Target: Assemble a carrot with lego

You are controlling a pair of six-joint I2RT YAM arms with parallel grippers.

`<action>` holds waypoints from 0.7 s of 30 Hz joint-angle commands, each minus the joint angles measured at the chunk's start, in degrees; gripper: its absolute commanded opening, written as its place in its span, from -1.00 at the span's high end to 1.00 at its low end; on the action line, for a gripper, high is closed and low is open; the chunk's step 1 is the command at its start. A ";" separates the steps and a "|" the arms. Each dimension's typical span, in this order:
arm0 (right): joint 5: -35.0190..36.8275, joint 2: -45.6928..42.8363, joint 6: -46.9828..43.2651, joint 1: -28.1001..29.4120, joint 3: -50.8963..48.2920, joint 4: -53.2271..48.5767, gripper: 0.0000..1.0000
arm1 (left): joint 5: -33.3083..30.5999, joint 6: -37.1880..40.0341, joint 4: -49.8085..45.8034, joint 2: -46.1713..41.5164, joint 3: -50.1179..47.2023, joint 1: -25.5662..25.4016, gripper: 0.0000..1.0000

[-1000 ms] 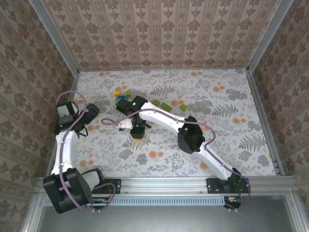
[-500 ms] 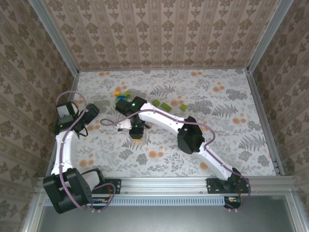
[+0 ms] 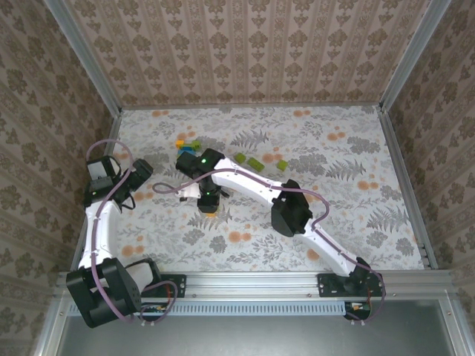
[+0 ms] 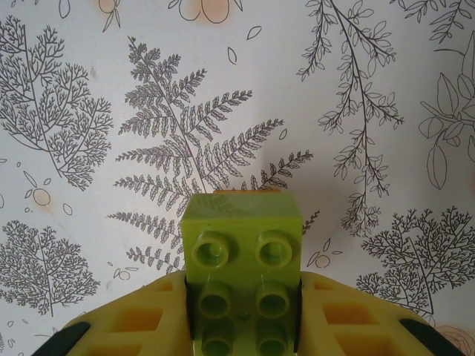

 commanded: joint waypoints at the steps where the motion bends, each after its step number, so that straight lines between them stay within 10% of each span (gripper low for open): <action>1: 2.35 5.05 -1.92 0.79 1.04 -2.76 0.41 | 0.89 -0.70 0.84 -0.30 -0.38 0.42 -1.00; 21: 9.68 3.38 3.13 -1.19 -4.46 0.67 0.42 | 1.24 -0.87 1.27 -0.12 -0.57 0.36 -1.00</action>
